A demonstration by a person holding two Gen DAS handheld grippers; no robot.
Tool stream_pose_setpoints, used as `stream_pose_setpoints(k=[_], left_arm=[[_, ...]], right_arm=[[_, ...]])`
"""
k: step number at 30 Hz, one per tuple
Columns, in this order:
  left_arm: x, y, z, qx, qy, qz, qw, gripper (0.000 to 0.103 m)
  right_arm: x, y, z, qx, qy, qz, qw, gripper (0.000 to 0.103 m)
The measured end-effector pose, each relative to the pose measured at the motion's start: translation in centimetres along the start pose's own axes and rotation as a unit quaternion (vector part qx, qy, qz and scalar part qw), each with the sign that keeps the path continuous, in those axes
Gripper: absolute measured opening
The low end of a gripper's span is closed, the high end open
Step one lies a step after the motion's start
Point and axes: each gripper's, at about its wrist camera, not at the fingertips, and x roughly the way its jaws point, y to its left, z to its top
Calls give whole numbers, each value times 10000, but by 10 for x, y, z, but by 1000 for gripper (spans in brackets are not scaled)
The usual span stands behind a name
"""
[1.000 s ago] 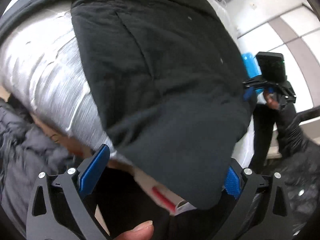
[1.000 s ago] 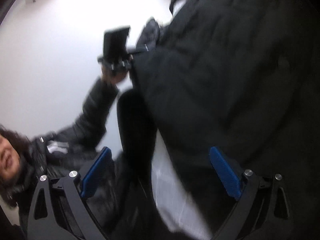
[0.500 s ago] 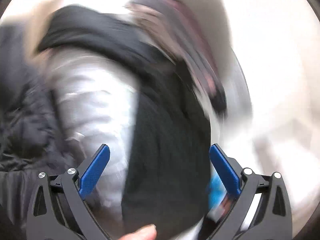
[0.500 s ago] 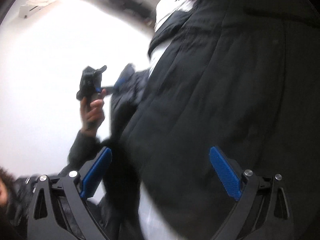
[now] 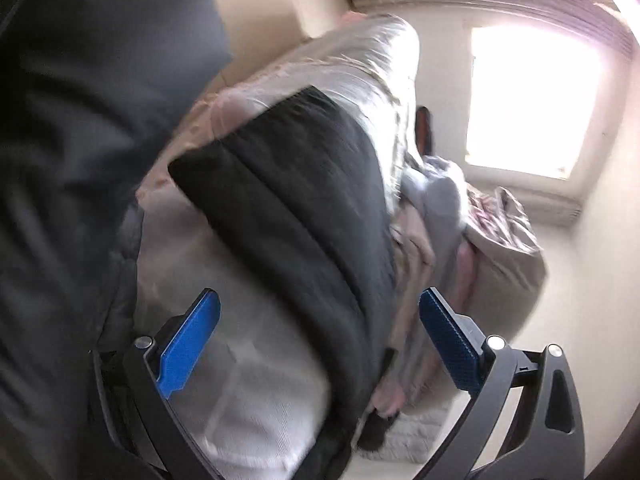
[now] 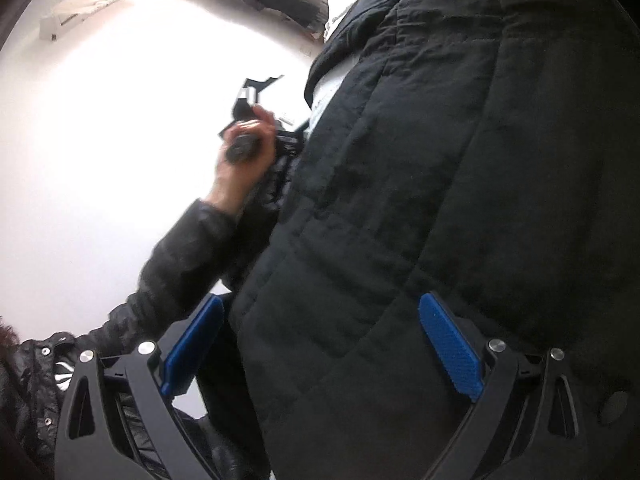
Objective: Fold large clothes
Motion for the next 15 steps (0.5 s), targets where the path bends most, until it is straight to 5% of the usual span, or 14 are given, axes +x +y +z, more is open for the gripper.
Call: stream_pose_setpoints(k=[4,7,8,11,15], left_arm=[[19,1,7,-59,-289,78,9995,96],[14,-5,14,58,-961,90,9953,89],[13,-8,16,189,-1059,168,9941,60],[15,-17,20,518,-1054,393,9923,13],[3,-36,14,1122,-1349,587,9827,6]], right_arm=[[-2,-7,2,104,-21,203,9997,95],[-3,-6,2,115,-28,237,9996,95],[-3,-6,2,116,-28,229,9997,95],[-4,-3,0,112,-20,239,9996,95],[-7,1,-2,152,-40,252,9996,95]])
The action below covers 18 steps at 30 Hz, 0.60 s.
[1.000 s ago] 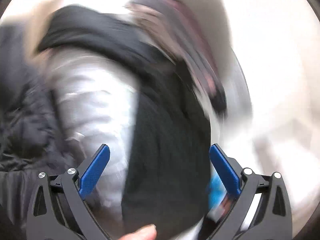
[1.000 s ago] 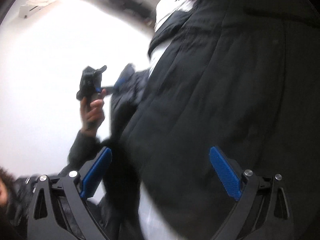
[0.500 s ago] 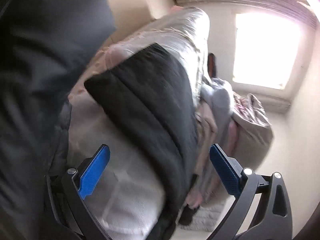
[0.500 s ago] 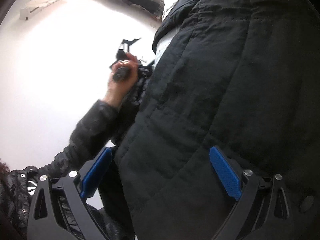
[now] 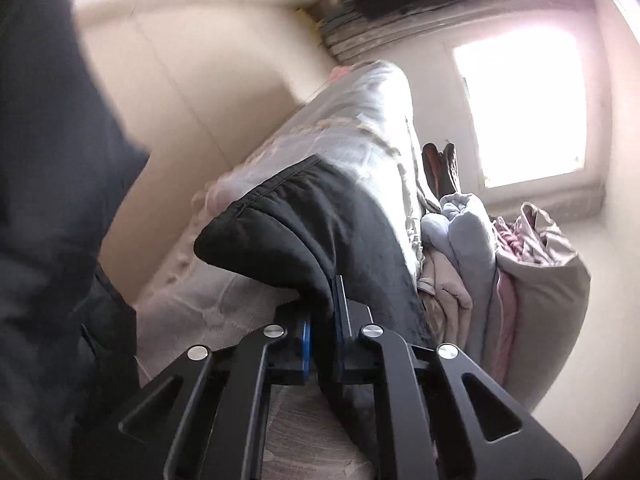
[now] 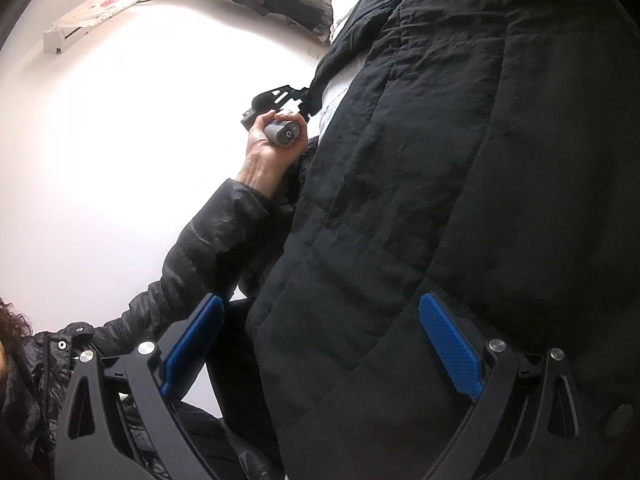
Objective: Fold large clothes
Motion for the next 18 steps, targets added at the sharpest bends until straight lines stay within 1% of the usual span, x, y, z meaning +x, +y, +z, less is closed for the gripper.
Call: stream_pose_setpoints(k=[2,3,5,6,7,9,10,12,13,14,15,16,17,18], left_arm=[[-18,-29,-2,592,-294,12,9978,6],[-29,-49,-5,950,-430,-68,9945,6],[-43,-83,-12,1399,-562,-322,9881,6],[-48,-98,-16,1547,-591,-428,9853,6],[-55,-120,-25,1751,-603,-605,9808,6],[-67,-160,-45,2103,-554,-939,9715,6],[-68,-181,-55,2240,-520,-1077,9672,6],[-75,-227,-86,2602,-386,-1463,9536,6],[-78,-244,-100,2734,-324,-1604,9479,6],[-78,-264,-119,2883,-228,-1774,9407,5],[-79,-280,-137,3025,-124,-1923,9335,5],[-79,-299,-164,3212,47,-2105,9233,5],[-75,-313,-186,3348,192,-2219,9156,5],[-69,-329,-217,3522,402,-2351,9050,5]], right_arm=[[-7,5,1,-14,-116,-22,9999,95],[-15,10,3,-54,-287,-111,9995,95],[-37,13,8,-67,-709,-426,9966,95],[-54,14,12,-45,-973,-726,9926,95],[-68,13,14,-16,-1189,-1015,9877,95],[-109,6,20,183,-1682,-1744,9700,95],[-126,1,21,293,-1828,-2008,9620,95],[-165,-12,21,480,-2146,-2478,9435,95],[-179,-17,18,579,-2281,-2537,9382,95],[-196,-26,13,768,-2502,-2476,9328,95],[-210,-35,5,978,-2726,-2311,9288,95],[-223,-47,-4,1220,-2922,-2083,9254,95],[-231,-56,-11,1413,-3004,-1952,9229,95],[-237,-64,-16,1552,-3049,-1882,9206,95]])
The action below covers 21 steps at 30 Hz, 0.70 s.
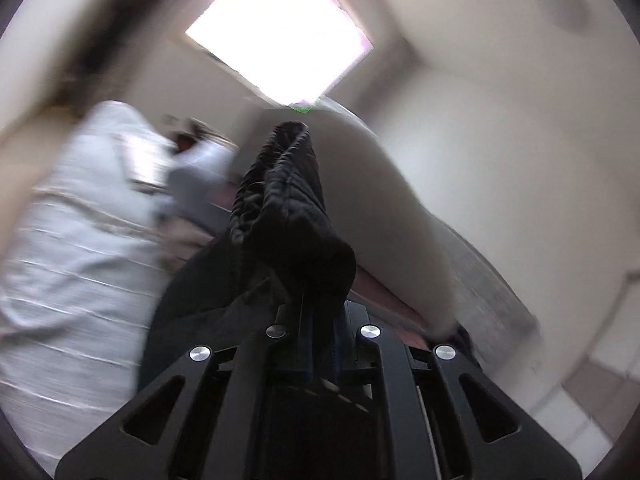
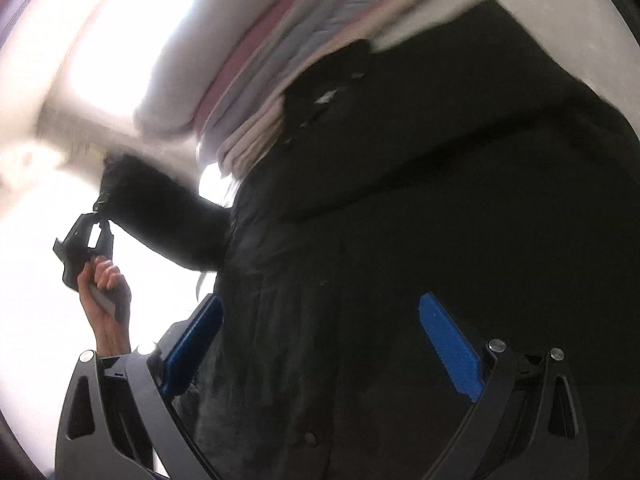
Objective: Fold large clothes
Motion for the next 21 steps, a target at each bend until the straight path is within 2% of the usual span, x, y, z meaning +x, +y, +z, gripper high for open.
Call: stream_pose_setpoints(k=[3,6,7,9,11,12,13,15,17,19,20,21], left_arm=[[43,-47,-45,241,538,-391,9975,5],[90,-84,-115,545,1291,-631,9881,5],[109,-93,-145,698,1680,-666,9811,5],[139,-105,-198,1200,2268,-451,9655,6],[174,-106,-262,1761,3214,7,9304,7],[182,-104,-284,1952,3506,264,9156,9],[185,-104,-298,2142,3625,417,9061,9],[175,-114,-312,2738,3333,507,9008,14],[171,-125,-313,2982,3379,494,8913,22],[170,-132,-305,3114,3523,396,8817,37],[166,-136,-304,3196,3555,360,8776,53],[160,-139,-301,3397,3537,413,8705,62]], right_arm=[[-11,-21,5,315,-160,167,9992,95],[-9,-34,5,579,-75,399,9975,95],[-7,-35,4,622,-25,452,9970,95],[-3,-42,5,698,67,541,9961,95],[-1,-48,12,756,109,624,9951,95],[-2,-50,14,782,108,679,9946,95],[-4,-49,15,786,93,716,9943,95],[-6,-52,20,791,66,790,9937,95],[-7,-49,21,832,64,857,9928,95],[-7,-51,23,867,57,870,9924,95],[-6,-53,23,857,35,836,9928,95],[-7,-53,25,838,-9,838,9930,95]])
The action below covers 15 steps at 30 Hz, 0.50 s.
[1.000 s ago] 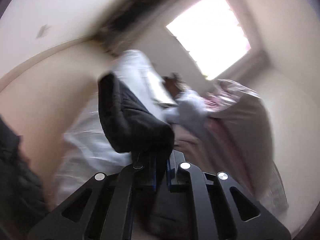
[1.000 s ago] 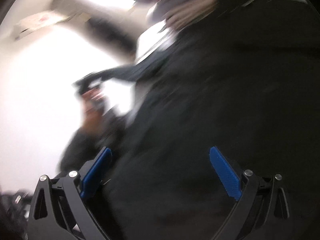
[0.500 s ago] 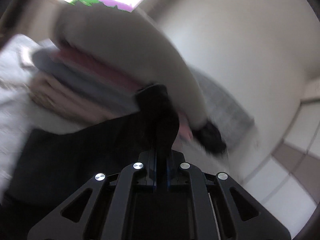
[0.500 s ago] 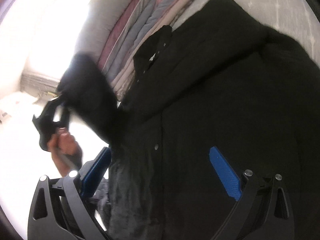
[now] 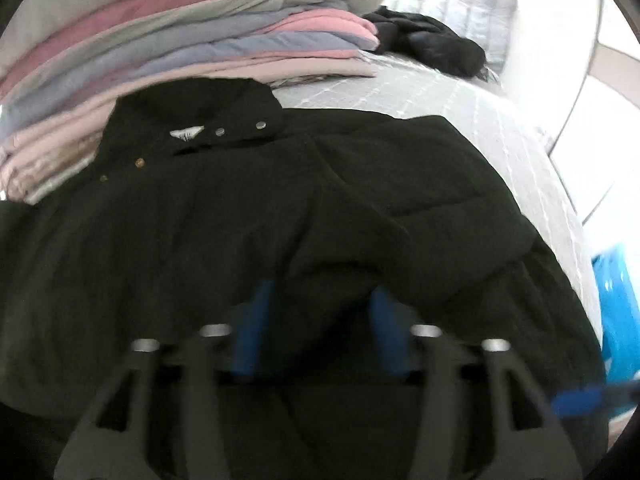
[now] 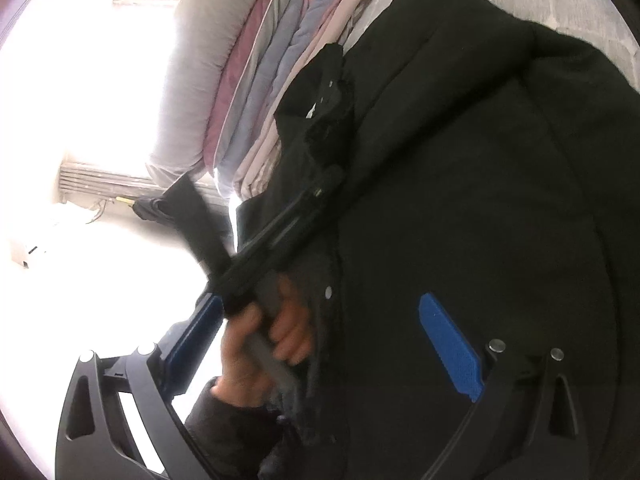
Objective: Fold large clothes
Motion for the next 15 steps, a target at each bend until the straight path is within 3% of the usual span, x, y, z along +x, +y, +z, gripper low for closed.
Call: stream_pose_setpoints(k=[3,6,10,13,15], left_arm=[[-19,-5,-23,391,130,143,9990,64],[-67,24,-34,356,-347,135,9987,65],[-104,99,-39,-374,-849,430,9948,71],[-105,168,-52,-1208,-677,728,9877,71],[-98,206,-68,-1643,-484,907,9810,71]], right_arm=[[-5,12,-3,-176,-240,71,9995,95],[-9,40,1,-674,-617,153,9957,95],[27,82,28,-1408,-510,-36,9887,95],[85,93,58,-1461,-105,29,9892,95],[130,87,73,-1459,196,-190,9889,95]])
